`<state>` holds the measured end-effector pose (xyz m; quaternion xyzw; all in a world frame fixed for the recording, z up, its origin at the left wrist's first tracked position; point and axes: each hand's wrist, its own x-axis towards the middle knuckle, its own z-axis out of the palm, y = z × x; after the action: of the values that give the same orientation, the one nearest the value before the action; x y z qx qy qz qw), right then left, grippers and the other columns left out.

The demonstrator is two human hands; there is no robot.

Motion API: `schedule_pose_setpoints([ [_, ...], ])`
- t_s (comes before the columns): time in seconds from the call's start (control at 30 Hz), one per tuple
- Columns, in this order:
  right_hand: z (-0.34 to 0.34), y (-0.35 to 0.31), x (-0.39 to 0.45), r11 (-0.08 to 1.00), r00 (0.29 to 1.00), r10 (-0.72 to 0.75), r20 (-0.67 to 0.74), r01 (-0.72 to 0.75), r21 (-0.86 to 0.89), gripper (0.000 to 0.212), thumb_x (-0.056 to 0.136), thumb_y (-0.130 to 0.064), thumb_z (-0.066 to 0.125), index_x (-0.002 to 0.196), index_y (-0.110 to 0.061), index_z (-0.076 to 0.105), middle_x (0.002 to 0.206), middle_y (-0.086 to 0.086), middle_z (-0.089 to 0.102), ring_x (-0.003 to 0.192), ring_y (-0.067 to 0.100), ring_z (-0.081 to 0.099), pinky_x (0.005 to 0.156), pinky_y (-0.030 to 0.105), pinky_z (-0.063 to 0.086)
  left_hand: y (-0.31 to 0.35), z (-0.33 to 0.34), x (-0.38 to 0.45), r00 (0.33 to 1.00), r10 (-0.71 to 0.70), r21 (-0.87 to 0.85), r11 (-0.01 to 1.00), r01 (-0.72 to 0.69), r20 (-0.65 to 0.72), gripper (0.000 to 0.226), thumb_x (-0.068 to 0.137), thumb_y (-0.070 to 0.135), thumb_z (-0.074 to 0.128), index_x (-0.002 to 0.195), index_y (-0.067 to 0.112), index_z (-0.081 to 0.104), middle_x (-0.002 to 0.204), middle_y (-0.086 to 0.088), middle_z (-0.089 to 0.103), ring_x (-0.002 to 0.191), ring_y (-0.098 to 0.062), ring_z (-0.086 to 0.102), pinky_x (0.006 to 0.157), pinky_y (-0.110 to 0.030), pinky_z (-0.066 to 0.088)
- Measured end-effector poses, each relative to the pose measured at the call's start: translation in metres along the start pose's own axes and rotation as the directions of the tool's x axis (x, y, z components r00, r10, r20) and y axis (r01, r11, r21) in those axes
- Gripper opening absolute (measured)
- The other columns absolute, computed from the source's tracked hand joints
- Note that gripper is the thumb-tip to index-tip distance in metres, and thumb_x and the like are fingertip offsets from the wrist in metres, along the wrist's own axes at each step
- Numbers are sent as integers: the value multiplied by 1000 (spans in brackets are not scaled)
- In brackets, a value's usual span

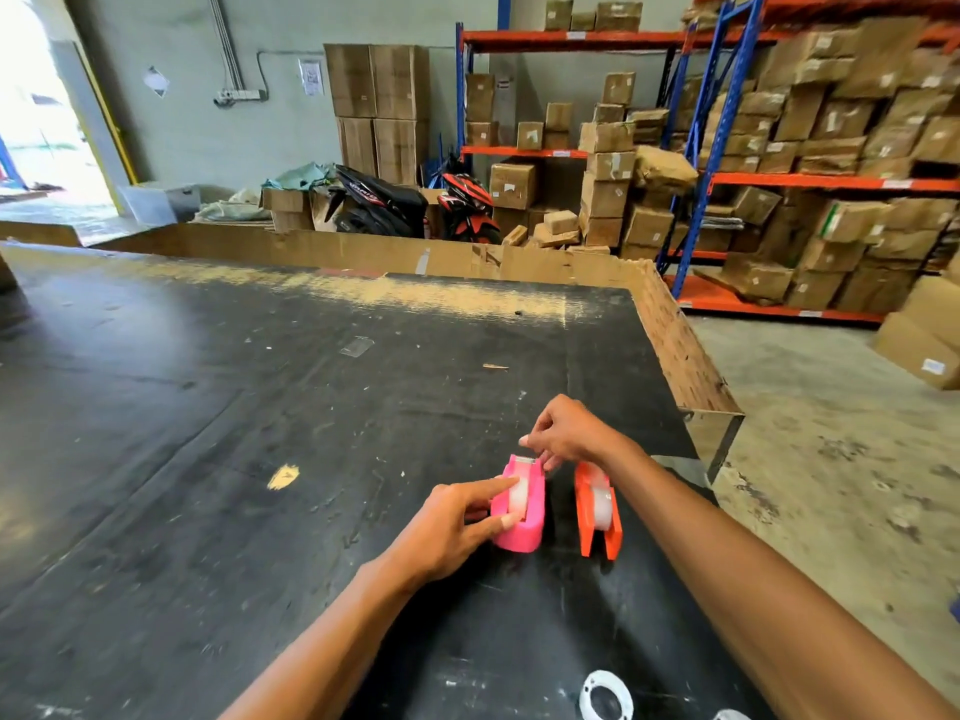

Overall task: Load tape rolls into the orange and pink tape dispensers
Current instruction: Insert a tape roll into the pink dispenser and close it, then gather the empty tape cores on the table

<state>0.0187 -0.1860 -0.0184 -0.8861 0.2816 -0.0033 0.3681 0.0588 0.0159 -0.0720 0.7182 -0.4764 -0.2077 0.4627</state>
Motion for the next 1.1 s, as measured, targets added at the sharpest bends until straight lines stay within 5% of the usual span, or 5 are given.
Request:
schedule_pose_setpoints([
  [0.4,-45,20,-82,985,965,-101,-240,63,-161,21,87,-22,63,93,-5,74,75,2,67,75,17,67,79,45,59,6,7,-2,995,-49,14,999,50,-83,68,84,27,68,144,27,35,129,17,54,124,-7,53,108,-36,44],
  [0.57,-49,33,-139,986,969,-52,-243,11,-167,21,87,-25,64,89,-7,74,83,8,73,71,17,67,72,39,60,22,8,-18,950,187,261,958,-120,-249,50,83,33,66,130,20,57,131,3,53,125,-11,46,108,-30,38],
  [0.8,-25,45,-232,903,970,225,93,-172,-394,37,79,-34,74,108,-12,67,84,-1,65,79,17,64,75,29,53,51,33,-45,940,268,148,942,-302,210,44,76,45,70,115,26,67,108,7,68,97,-8,62,90,-26,50],
  [0.93,7,54,-261,800,931,366,17,-305,-517,49,76,-35,74,120,-19,59,118,5,62,103,25,61,88,37,52,53,56,-58,808,246,337,815,-471,535,66,78,57,62,136,29,48,133,9,55,122,-8,46,103,-22,36],
  [1.1,38,42,-270,821,924,335,-186,-383,-425,33,79,-27,71,110,-19,66,115,6,66,102,23,62,86,35,52,46,62,-69,783,303,378,744,-551,544,41,88,44,53,122,22,60,119,-2,63,115,-20,53,92,-39,47],
])
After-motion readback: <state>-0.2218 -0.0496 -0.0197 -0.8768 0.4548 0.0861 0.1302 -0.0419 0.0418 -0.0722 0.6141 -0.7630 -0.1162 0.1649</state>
